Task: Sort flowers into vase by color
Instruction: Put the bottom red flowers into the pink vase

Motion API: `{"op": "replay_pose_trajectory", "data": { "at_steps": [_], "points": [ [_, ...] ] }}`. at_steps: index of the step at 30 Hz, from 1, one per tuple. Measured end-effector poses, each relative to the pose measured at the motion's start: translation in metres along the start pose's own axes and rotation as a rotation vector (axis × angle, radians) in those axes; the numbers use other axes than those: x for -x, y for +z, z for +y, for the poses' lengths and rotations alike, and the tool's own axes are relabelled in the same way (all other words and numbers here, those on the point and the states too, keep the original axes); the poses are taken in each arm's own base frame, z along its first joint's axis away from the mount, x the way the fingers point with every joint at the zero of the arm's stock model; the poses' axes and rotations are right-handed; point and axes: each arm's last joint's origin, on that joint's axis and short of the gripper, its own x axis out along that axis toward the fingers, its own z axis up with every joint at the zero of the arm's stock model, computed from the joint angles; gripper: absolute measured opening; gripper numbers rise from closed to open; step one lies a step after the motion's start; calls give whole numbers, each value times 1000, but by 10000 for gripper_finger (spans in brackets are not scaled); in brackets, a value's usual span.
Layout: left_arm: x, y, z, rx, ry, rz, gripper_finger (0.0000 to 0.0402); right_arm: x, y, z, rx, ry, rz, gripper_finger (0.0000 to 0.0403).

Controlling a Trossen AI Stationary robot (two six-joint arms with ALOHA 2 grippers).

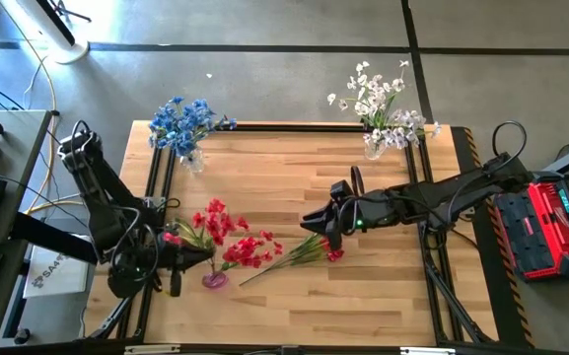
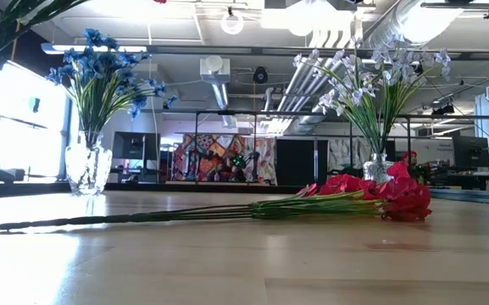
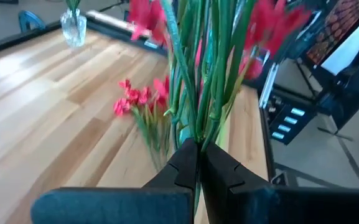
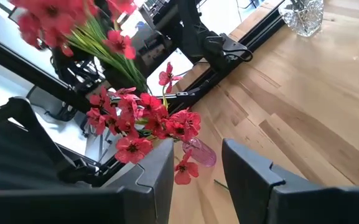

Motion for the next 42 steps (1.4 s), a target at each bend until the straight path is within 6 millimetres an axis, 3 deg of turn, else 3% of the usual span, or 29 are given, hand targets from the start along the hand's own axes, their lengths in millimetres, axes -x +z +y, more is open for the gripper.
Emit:
{"op": "replay_pose_trajectory", "data": {
  "at_steps": [13,18,28,34,42],
  "points": [
    [3,-40,12,-36,-3,-2,0,0,-3,0,-29,-7,15,124],
    [3,-52,18,-46,-2,6,0,-1,-7,-3,-121,-36,44,124],
    [2,-58,23,-88,-3,57,5,-24,-67,-36,-445,-500,316,124],
    [2,-58,24,-123,2,60,54,-42,-88,-43,-487,-543,461,124],
    [4,-55,25,-119,-16,73,142,-56,-102,-50,-550,-605,495,144]
  ]
}}
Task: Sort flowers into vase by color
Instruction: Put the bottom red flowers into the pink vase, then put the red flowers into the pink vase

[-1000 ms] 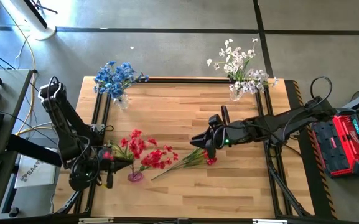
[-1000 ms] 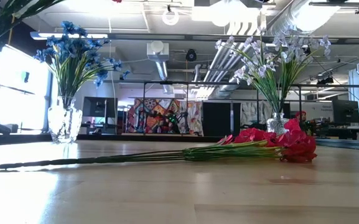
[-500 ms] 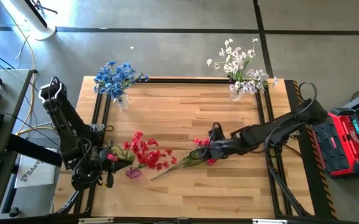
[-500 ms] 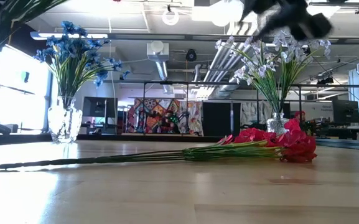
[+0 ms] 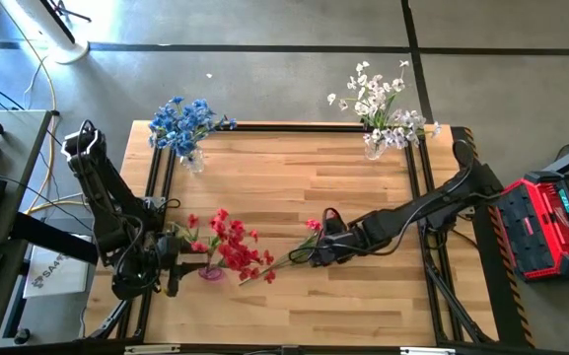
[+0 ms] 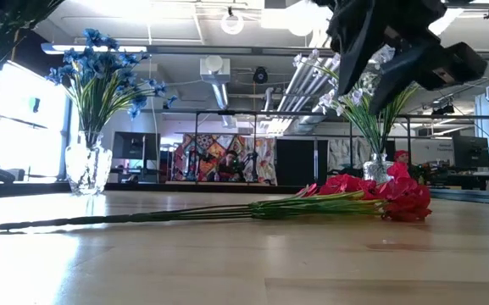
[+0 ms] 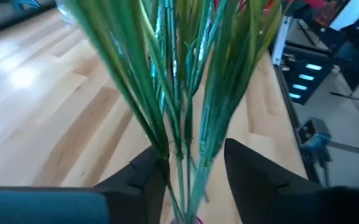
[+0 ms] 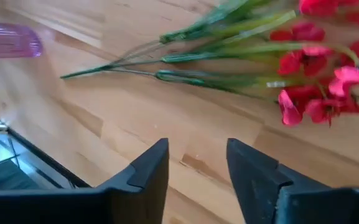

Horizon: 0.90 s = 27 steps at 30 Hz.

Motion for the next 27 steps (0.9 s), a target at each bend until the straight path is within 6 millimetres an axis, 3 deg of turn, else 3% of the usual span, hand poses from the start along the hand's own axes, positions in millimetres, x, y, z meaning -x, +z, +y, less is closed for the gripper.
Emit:
{"op": "replay_pose_trajectory", "data": {
  "at_steps": [6,13,17,27],
  "points": [
    [14,12,7,24,-136,81,184,-5,10,-3,-154,-40,34,223],
    [39,30,26,-29,-269,45,205,-13,31,-5,-383,-59,-2,310],
    [46,37,38,-45,-311,38,205,-29,40,-6,-473,-79,-18,323],
    [56,47,66,-21,-331,20,202,-73,48,-6,-630,-105,44,308]
  ]
}}
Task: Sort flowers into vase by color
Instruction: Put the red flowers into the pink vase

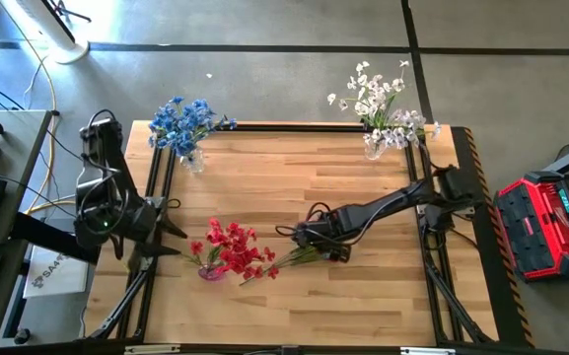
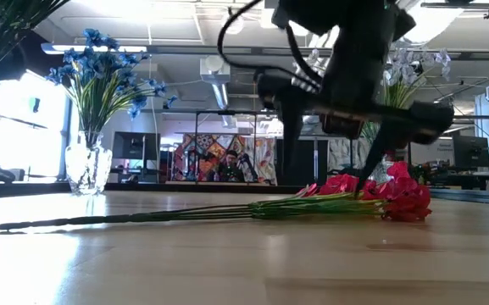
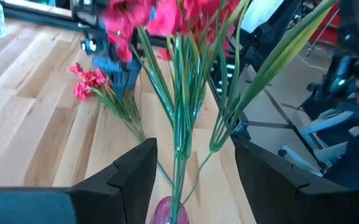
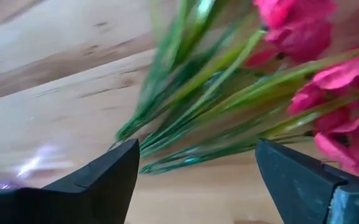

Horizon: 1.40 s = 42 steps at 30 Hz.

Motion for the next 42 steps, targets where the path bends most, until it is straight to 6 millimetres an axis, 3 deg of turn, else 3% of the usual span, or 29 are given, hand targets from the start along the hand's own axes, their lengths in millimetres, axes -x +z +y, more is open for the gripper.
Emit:
{"op": "replay_pose_trajectory", "data": {
  "at_steps": [7,12,20,26,28,32,42],
  "points": [
    [7,5,9,-61,5,-45,202,-19,13,0,-128,-75,-17,288],
    [9,7,11,-77,15,-62,202,-22,26,2,-163,-115,-36,248],
    [9,6,12,-103,21,-56,202,-19,37,-2,-174,-188,-85,131],
    [9,6,12,-102,22,-57,202,-16,39,-3,-85,-185,-140,26],
    [9,6,12,-94,30,-61,202,-12,39,-4,-41,-169,-188,8],
    [9,6,15,-44,102,-108,202,-1,41,-5,47,-133,-275,16],
    [11,11,18,61,178,-194,202,58,26,2,272,161,-523,3]
  ]
}}
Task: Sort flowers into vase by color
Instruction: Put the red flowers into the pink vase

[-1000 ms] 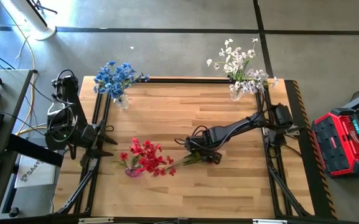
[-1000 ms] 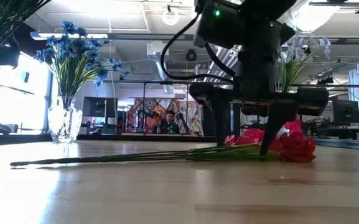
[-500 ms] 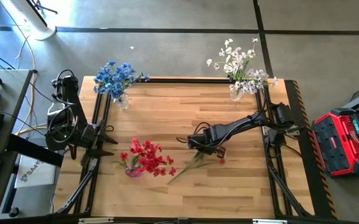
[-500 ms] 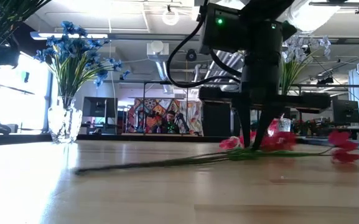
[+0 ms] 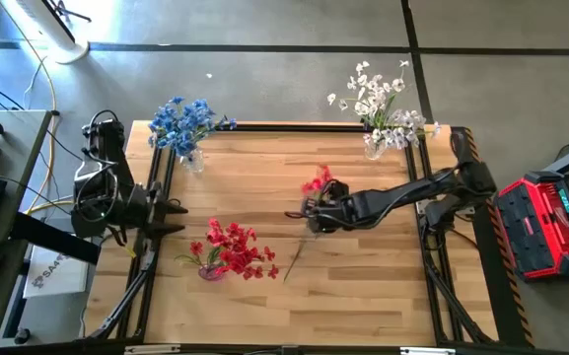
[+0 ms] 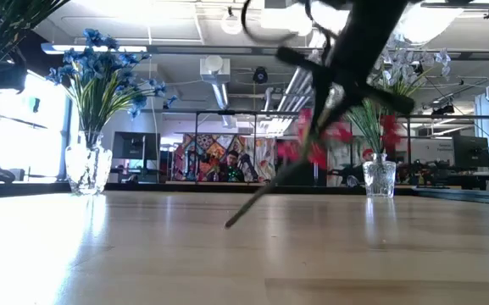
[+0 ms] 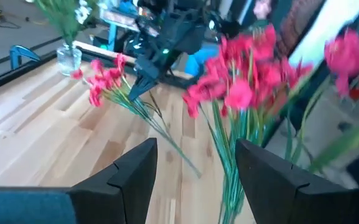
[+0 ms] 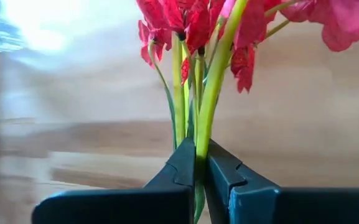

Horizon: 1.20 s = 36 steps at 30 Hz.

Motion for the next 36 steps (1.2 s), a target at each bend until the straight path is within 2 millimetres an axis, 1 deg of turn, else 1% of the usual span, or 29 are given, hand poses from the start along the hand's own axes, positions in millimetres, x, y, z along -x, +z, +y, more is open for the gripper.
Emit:
{"op": "replay_pose_trajectory", "data": {
  "at_steps": [7,15,20,22,24,28,31,36],
  "points": [
    [6,25,-1,81,6,-60,202,41,15,18,300,265,-156,1],
    [6,57,-9,129,7,-178,204,82,32,48,598,562,-412,1],
    [2,68,-16,111,13,-238,216,106,38,67,816,740,-644,1],
    [-1,69,-19,106,31,-252,221,114,42,73,856,818,-714,1],
    [-5,70,-21,109,41,-262,226,119,46,77,861,900,-733,1],
    [-16,72,-30,96,52,-281,235,119,54,81,875,1047,-686,1],
    [-27,73,-36,79,67,-286,240,117,58,82,884,1099,-648,0],
    [-48,89,-45,72,91,-288,244,121,62,85,902,1183,-669,0]
  ]
}}
